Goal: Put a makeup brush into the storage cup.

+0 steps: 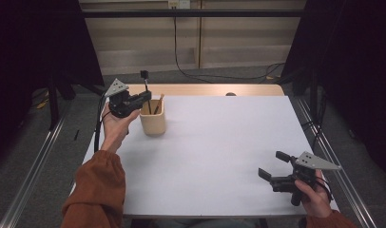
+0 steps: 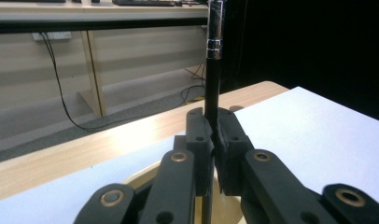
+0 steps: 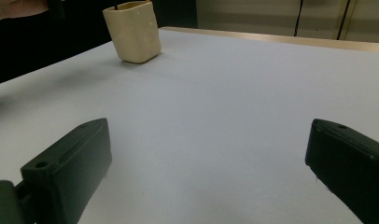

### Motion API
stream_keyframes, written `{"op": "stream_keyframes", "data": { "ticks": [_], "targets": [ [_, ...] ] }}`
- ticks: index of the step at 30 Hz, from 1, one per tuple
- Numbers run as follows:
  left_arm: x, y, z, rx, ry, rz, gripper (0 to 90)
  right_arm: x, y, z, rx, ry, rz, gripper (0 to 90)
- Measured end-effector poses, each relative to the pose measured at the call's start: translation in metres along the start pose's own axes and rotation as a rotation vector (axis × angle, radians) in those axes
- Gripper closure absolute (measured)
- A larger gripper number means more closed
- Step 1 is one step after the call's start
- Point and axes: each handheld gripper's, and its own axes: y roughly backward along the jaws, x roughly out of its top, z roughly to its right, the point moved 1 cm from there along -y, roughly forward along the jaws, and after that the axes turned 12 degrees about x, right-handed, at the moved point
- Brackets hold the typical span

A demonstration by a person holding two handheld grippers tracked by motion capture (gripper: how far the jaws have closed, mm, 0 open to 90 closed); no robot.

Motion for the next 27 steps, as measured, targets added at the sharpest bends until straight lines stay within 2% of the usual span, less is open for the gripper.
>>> {"op": "stream_keyframes", "data": {
  "ticks": [9, 20, 24, 25, 27],
  "targets": [
    [-0.007, -0.004, 0.003, -0.005, -0.005, -0.011, 85.7, 0.000, 0.000, 0.000, 0.002, 0.001, -0.003, 0.0],
    [-0.025, -0.006, 0.001, -0.002, 0.017, -0.029, 85.6, 0.000, 0.000, 0.000, 0.003, -0.003, 0.000, 0.0],
    [-0.031, -0.007, 0.002, 0.001, 0.003, -0.042, 85.6, 0.000, 0.000, 0.000, 0.003, -0.004, -0.002, 0.0],
    [-0.032, -0.008, 0.002, 0.001, 0.010, -0.039, 85.6, 0.000, 0.000, 0.000, 0.003, -0.003, -0.003, 0.0],
    [-0.033, -0.009, 0.004, 0.005, -0.010, -0.051, 85.6, 0.000, 0.000, 0.000, 0.004, -0.002, -0.005, 0.0]
  ]
}}
